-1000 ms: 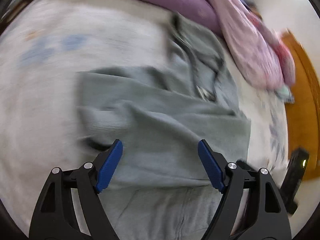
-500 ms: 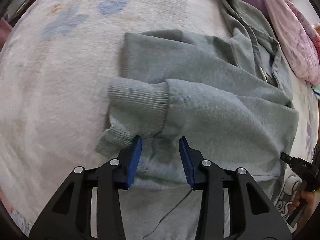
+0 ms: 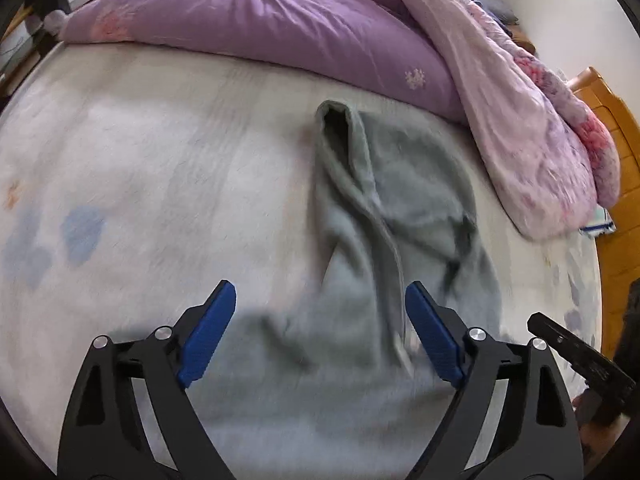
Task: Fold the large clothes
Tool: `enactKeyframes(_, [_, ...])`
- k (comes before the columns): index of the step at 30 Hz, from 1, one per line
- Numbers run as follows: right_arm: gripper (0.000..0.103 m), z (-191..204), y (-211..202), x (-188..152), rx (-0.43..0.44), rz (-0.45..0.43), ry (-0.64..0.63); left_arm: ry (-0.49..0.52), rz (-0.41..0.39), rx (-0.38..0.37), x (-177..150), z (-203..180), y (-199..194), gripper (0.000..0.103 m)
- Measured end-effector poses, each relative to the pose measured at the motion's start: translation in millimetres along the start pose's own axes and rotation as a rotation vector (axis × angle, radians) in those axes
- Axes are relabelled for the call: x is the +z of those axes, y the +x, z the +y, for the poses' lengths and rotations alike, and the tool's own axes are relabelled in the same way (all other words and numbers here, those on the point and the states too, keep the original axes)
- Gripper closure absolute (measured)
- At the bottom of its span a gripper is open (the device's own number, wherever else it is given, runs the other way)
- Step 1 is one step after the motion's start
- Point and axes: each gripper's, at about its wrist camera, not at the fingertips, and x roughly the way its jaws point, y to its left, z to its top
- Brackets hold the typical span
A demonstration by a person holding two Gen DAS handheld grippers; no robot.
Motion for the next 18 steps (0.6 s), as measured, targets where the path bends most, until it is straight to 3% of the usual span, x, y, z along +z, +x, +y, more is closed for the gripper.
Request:
enactKeyframes(3, [0.039,1,30,27,-0.013,-0.025,-0.001,-0.009,0.005,0.036,23,-2,30,0.016])
enactKeyframes(9, [0.038,-7,78,73,-0.048,-0.047,0.012,-0.001,-0.042,0.076,67,-3,61,0.014])
enactKeyframes(15, [0.038,-11,117,98,-0.035,-0.031,0.032,-0.008,0.022,0.085,91,1,111,0.014])
enactKeyframes(18, [0.04,-12,131,105,0.035,-0.023,0.05,0.038,0.013,0.099,93,-4,119,0.02])
